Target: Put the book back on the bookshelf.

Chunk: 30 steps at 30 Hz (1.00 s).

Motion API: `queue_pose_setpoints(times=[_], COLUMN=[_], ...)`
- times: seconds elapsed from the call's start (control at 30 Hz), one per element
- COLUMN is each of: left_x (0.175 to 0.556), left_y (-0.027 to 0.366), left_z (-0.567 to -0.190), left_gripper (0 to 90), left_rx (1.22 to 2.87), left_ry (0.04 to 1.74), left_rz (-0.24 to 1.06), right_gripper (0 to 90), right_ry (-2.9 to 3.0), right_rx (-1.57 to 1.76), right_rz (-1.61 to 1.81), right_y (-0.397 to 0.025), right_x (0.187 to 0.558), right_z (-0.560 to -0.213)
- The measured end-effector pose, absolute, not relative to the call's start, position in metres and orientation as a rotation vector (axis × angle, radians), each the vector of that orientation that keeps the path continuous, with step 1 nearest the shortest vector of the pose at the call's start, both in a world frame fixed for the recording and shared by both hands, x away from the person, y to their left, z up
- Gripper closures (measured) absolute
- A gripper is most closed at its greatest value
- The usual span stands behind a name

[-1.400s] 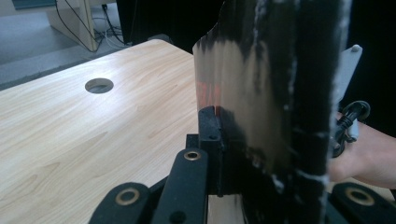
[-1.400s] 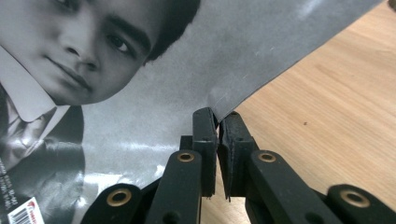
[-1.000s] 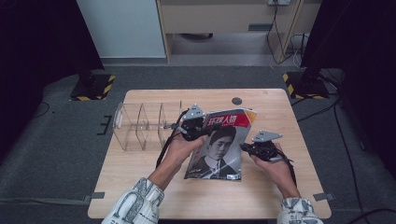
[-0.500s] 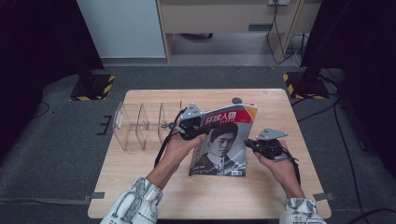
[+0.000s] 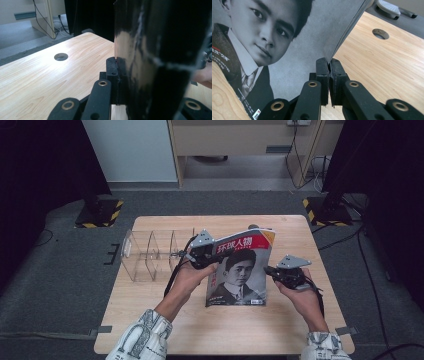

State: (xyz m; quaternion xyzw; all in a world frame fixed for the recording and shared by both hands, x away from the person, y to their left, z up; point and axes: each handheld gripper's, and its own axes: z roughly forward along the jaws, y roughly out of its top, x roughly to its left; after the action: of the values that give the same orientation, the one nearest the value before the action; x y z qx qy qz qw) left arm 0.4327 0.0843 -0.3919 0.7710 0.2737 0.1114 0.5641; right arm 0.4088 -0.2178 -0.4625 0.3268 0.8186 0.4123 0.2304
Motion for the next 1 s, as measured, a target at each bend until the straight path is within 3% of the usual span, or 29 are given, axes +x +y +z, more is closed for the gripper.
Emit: queue_pose_setpoints(times=[1.0], left_x=[0.445], left_y=[0.083], left_z=[-0.381], left_gripper=[84.7], left_rx=[1.801], left_ry=[0.594], left_rz=[0.277], right_gripper=[87.2], right_ry=[2.128], right_rx=[0.919], right_rz=[1.118], right_y=[-0.222], right_x=[0.409], right_z=[-0.448])
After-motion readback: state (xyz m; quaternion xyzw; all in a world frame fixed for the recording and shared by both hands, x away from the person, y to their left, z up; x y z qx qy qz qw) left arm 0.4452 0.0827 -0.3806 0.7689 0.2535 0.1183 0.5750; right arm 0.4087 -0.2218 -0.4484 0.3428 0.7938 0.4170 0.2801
